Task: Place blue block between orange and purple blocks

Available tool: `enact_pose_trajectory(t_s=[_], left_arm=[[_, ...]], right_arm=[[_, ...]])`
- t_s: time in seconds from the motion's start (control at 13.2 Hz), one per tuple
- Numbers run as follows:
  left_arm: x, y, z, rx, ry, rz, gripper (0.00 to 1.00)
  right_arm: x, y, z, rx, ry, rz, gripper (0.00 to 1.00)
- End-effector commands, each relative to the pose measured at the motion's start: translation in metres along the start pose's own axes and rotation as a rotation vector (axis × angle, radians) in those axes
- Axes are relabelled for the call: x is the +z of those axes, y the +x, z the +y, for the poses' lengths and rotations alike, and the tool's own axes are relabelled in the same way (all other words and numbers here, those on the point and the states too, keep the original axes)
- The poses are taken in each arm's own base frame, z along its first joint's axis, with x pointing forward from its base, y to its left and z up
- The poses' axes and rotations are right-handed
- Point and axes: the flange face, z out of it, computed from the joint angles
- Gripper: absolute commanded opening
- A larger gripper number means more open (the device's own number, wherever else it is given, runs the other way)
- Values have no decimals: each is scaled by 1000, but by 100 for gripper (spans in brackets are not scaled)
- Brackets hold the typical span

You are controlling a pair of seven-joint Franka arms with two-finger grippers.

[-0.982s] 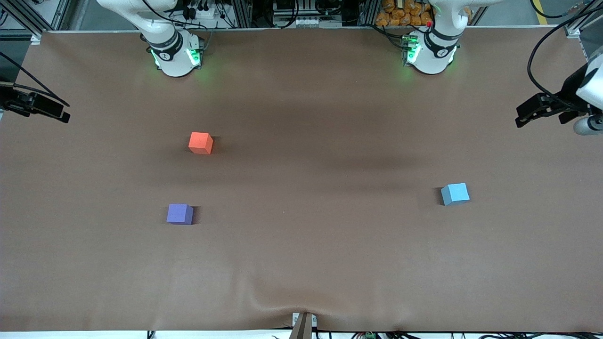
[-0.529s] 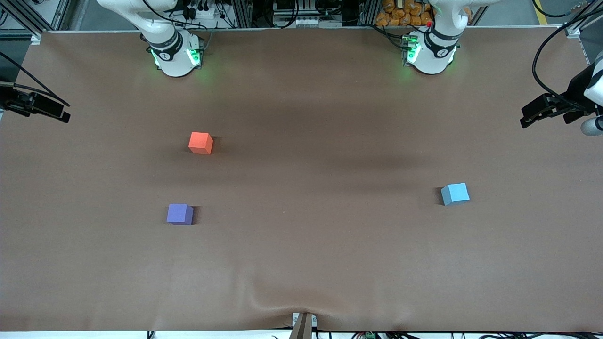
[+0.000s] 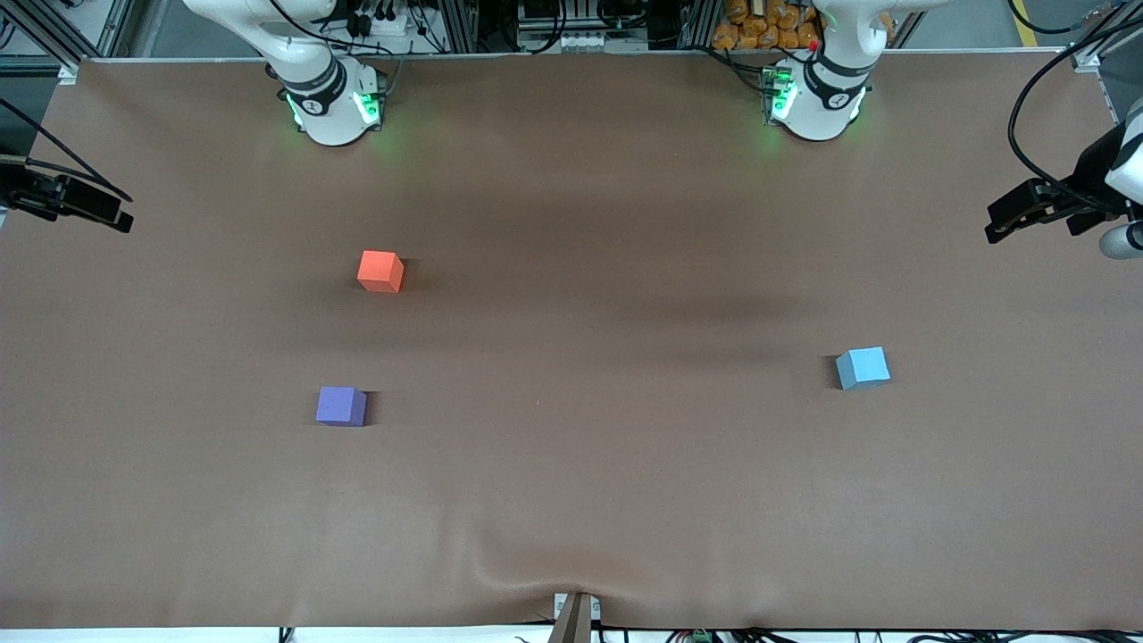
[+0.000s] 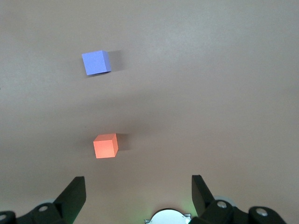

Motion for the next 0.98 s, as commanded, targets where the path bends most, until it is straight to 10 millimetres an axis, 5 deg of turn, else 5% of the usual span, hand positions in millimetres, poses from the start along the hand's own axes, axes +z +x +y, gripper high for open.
enact_pose_trajectory(t_s=[0.0, 0.91], left_arm=[[-2, 2, 0, 16, -12, -6, 100], [10, 12, -4, 39, -1, -23, 100]], right_arm=[[-2, -1, 1, 15, 18, -4, 100], [-2, -2, 0, 15, 17, -4, 100]])
